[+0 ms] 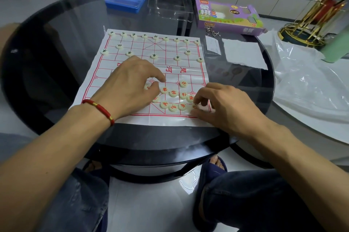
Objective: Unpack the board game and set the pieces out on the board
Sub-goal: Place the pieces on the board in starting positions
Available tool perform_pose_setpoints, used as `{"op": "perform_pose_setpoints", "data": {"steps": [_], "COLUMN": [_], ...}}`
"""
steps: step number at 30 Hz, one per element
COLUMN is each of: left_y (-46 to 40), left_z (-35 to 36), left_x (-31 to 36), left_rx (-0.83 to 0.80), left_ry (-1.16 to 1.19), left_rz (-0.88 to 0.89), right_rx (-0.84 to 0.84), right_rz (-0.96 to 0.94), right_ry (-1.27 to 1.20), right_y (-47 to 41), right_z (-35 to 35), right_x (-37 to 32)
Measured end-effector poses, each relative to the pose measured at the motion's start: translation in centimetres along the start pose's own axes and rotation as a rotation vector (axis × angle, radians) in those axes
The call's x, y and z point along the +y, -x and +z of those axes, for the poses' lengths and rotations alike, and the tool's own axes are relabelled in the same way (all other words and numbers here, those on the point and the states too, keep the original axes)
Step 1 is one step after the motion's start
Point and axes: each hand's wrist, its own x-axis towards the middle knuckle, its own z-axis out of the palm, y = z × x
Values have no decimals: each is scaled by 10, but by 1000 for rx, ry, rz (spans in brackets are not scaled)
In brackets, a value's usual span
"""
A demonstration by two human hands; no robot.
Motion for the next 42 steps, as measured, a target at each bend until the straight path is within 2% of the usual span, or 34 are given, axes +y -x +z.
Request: {"op": "perform_pose_setpoints", "data": {"steps": [5, 13, 16, 25, 42], "left_y": [-2, -4, -8, -5, -6], "left_z": [3, 10, 11, 18, 12], "left_x": [6, 9, 12, 15, 20], "left_rx": [-11, -71, -38, -101, -10], "left_ry": [3, -7, 7, 10, 30], "left_rz": [15, 39, 48, 100, 104], "right_rx": [66, -61, -97, -155, -118], "right_rz": [52, 111, 119, 28, -13], "right_ry": [-31, -39, -49, -56, -29], "right_y": [-19, -45, -46, -48, -45], "right_z": [-6, -2, -3, -11, -7], "right_x": [17, 23, 26, 25, 24]}}
